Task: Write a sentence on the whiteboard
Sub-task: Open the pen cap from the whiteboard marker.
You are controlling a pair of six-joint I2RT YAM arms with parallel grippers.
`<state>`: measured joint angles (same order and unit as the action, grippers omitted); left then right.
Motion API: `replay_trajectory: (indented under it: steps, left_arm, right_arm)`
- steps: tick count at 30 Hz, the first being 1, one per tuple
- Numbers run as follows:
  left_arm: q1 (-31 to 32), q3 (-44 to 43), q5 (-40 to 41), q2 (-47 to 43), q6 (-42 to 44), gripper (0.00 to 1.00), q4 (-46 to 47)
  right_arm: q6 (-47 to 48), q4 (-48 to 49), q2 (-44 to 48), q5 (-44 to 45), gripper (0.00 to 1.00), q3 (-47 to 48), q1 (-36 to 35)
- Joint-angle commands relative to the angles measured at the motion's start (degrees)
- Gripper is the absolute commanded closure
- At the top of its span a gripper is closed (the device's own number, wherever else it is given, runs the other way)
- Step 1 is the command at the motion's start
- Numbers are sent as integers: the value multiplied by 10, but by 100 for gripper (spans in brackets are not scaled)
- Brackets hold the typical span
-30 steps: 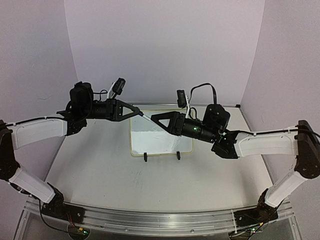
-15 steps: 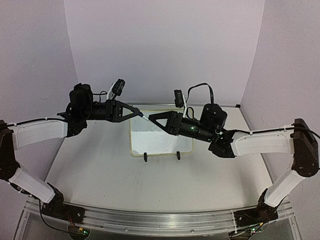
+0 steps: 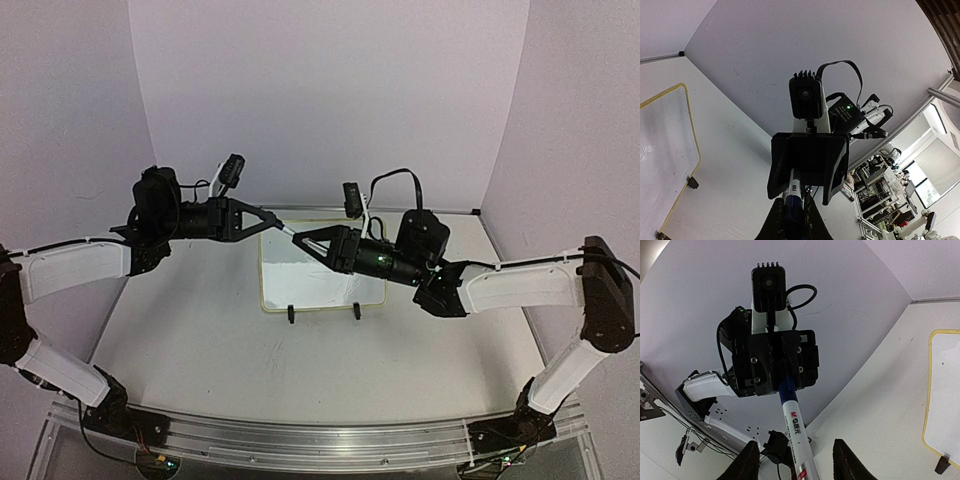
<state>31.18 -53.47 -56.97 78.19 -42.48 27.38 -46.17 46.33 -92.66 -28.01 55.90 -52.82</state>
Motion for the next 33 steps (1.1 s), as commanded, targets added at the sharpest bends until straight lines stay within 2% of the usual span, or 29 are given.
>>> replay_trajectory:
  steps: [1,12,33]
  left_arm:
    - [-2,6,0,-6,-12,100,38]
    - [-2,9,-3,14,-27,100,53]
    - [-1,13,-4,24,-34,100,60]
  right_arm:
    - [-1,30,-1,-8,53,22,-3]
    - [9,29,8,0,61,24,-3]
    - [28,65,30,36,89,11,-5]
